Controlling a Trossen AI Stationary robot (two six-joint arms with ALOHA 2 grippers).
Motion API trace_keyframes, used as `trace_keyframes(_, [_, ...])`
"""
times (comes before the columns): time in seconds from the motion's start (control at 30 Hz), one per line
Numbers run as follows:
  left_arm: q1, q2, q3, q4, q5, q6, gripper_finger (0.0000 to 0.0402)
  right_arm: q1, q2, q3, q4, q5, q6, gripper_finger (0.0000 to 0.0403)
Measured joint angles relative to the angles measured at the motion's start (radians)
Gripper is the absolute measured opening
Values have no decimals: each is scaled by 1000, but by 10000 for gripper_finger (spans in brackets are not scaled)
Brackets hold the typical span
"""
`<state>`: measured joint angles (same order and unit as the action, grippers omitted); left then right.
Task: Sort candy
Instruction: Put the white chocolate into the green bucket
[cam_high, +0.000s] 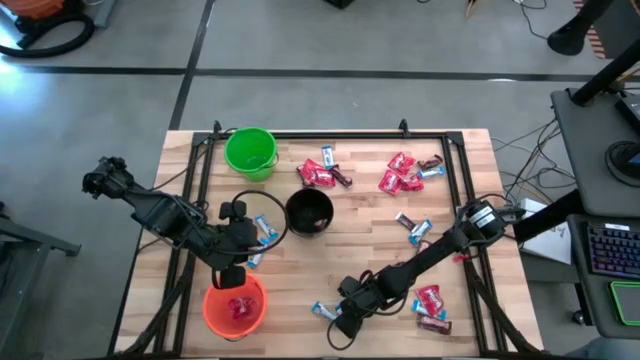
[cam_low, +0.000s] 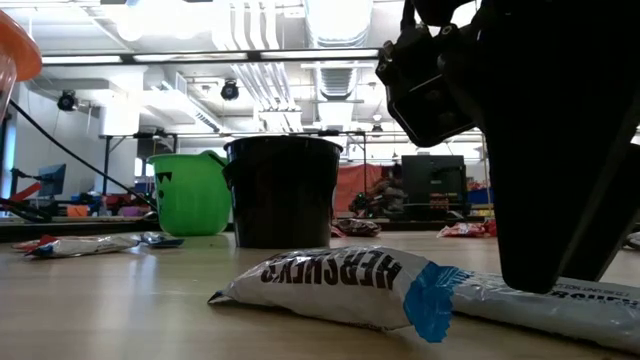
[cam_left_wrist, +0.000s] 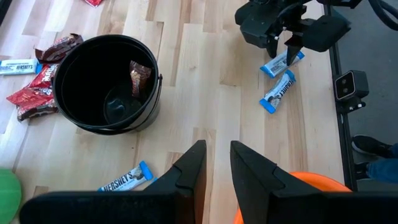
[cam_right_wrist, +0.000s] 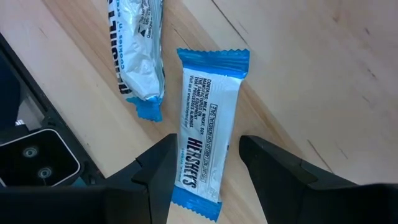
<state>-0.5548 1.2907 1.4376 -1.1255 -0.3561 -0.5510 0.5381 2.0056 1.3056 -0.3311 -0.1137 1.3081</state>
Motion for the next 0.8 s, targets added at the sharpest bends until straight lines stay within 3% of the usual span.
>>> trace_keyframes(0.4, [0, 0, 0, 0, 0, 0, 55, 0, 6, 0, -1, -1, 1, 176])
trace_keyframes(0.8, [0, 0, 0, -1, 0, 0, 55, 0, 6, 0, 5, -20, 18, 68])
